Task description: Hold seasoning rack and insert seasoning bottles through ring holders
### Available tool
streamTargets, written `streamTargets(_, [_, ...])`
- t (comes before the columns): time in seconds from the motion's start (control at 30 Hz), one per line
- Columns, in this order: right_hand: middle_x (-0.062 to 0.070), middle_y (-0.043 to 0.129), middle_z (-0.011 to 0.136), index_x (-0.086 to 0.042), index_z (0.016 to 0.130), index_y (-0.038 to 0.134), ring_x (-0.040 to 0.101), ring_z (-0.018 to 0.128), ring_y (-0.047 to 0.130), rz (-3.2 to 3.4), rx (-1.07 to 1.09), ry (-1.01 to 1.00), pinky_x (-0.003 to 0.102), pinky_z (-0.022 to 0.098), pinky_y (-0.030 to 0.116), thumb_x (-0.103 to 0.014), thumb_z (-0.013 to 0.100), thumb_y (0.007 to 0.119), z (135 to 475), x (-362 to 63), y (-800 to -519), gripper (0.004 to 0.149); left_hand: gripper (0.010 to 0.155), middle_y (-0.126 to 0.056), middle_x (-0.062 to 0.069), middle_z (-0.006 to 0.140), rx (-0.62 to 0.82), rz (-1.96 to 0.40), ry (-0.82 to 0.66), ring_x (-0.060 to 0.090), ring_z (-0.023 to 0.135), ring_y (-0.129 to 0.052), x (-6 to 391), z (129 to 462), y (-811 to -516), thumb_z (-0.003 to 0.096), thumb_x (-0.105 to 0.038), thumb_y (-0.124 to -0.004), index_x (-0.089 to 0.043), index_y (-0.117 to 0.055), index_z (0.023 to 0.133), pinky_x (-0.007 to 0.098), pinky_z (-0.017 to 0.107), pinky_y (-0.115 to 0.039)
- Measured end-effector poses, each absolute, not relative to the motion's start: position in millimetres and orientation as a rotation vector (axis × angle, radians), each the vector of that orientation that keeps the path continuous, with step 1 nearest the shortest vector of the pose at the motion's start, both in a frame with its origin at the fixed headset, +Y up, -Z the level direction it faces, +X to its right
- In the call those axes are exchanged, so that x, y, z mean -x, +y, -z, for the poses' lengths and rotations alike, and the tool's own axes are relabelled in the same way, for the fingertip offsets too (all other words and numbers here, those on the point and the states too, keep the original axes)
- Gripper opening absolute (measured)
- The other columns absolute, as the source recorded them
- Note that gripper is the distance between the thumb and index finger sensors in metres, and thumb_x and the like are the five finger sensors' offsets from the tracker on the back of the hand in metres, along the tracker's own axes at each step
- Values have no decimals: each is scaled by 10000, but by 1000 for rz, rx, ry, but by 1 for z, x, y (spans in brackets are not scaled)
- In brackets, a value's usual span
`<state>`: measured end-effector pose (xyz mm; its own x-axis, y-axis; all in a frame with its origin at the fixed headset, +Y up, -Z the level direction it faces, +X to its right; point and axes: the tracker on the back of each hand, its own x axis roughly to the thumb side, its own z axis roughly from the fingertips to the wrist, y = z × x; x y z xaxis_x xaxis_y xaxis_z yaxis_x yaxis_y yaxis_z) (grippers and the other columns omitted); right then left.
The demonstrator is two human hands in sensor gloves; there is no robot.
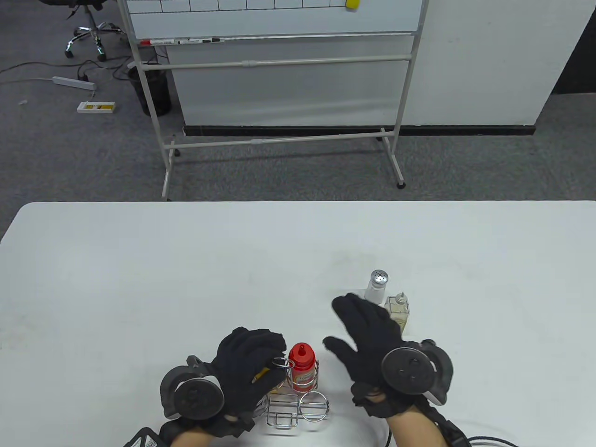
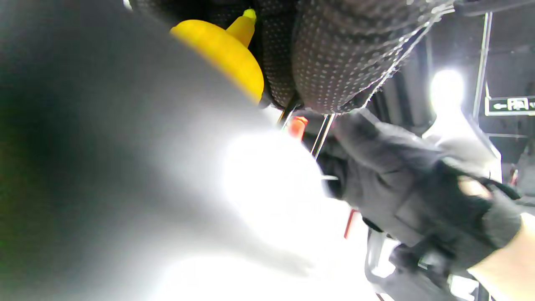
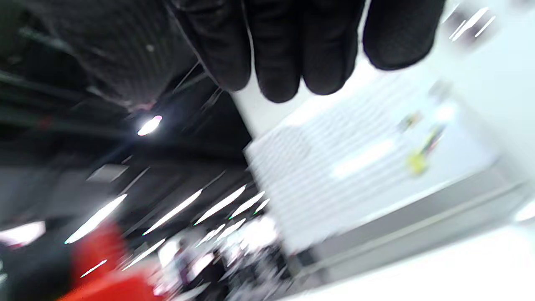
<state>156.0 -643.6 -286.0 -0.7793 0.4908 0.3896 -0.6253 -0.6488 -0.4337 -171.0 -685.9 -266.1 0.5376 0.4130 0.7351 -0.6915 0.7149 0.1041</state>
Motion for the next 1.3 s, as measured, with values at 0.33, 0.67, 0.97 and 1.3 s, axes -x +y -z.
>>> streamTargets(0.33, [189,560,1125,-150,1099,579,490,1009,551,-2233,243,-407,679,656,517,-471,405,926,332,-246,-714,840,429,-850,99,1003,-406,-671,-745,411,906,-853,171,267,-686,488,-417,-896,-148,-889,822,695,672,-552])
streamTargets(0.67, [163,699,1075,-178,1033,725,464,974,684,-2188,203,-420,693,638,560,-410,409,932,357,-242,-739,697,427,-853,98,1002,-402,-663,-741,412,906,-854,171,267,-686,488,-419,-897,-152,-891,821,695,672,-552])
streamTargets(0.97, [136,799,1005,-149,950,822,432,918,784,-2223,171,-460,692,629,587,-345,407,916,357,-239,-737,584,429,-854,93,1002,-402,-661,-733,409,905,-855,171,268,-686,487,-421,-897,-151,-891,821,694,672,-554])
streamTargets(1.3, [137,801,957,-120,930,792,363,747,931,-2103,-365,-796,529,522,772,-420,418,854,282,-188,-629,597,428,-850,94,1005,-410,-679,-706,408,908,-853,177,272,-685,489,-421,-896,-153,-889,823,693,676,-551])
